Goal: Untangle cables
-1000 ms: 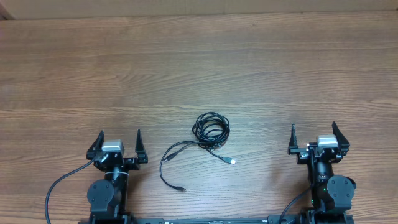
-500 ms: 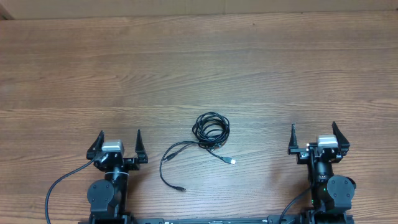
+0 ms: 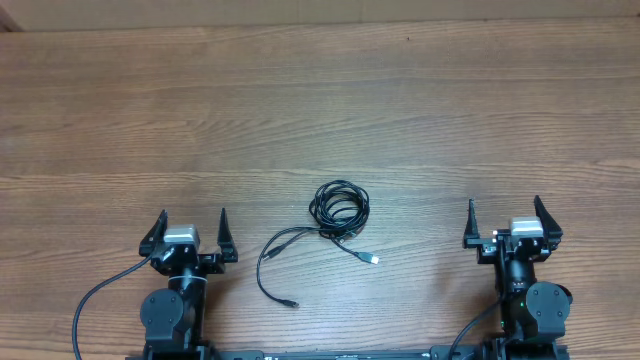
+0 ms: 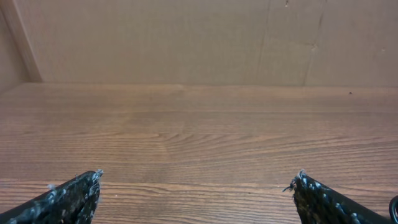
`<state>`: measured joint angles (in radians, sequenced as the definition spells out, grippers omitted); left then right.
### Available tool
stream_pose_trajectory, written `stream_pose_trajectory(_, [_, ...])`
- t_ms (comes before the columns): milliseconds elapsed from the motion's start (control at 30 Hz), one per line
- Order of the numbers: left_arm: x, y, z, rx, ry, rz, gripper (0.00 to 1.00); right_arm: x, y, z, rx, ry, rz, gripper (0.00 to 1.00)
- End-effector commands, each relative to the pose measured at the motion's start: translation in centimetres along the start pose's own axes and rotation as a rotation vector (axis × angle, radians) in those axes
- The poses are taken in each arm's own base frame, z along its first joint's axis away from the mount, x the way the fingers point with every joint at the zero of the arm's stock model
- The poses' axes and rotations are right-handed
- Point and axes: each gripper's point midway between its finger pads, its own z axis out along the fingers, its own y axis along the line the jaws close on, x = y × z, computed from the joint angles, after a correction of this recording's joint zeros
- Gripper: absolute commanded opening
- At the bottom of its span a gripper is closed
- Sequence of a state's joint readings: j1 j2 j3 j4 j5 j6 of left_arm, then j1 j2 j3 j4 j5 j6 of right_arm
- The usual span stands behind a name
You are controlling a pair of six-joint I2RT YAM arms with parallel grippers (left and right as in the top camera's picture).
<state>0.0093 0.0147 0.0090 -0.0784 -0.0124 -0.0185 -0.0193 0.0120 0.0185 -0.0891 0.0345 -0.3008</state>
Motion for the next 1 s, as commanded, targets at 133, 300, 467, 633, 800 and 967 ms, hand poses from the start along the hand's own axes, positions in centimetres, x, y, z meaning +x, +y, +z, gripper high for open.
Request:
stream_pose_trajectory(133, [0.0, 0.3, 0.0, -0.014, -0.006, 0.018, 0.99, 0.2, -0.3, 0.0, 0.016, -0.001, -0.004, 1.0])
stream_pose_trajectory(300, [0.0, 0.3, 0.0, -0.015, -0.006, 0.018, 0.99, 0.2, -0.2, 0.0, 0.016, -0.001, -0.004, 1.0])
stream_pose_trajectory(467, [0.0, 0.3, 0.0, -0.015, -0.006, 0.019, 1.0, 0.1, 0.0, 0.0, 0.003, -0.004, -0.004, 1.0])
stream_pose_trajectory(633, [0.0, 0.3, 0.0, -0.015, -0.006, 0.018, 0.99, -0.7, 0.1, 0.0, -0.008, -0.039, 0.02, 1.0])
stream_pose_trajectory(800, [0.0, 0.3, 0.0, -0.015, -0.006, 0.018, 1.0, -9.1, 3.9, -2.5, -0.3, -0.33, 0.07, 1.0])
stream_pose_trajectory(967, [0.0, 0.3, 0.0, -0.015, -0.006, 0.018, 1.0, -20.1, 1.0, -7.3, -0.285, -0.527, 0.199, 1.0])
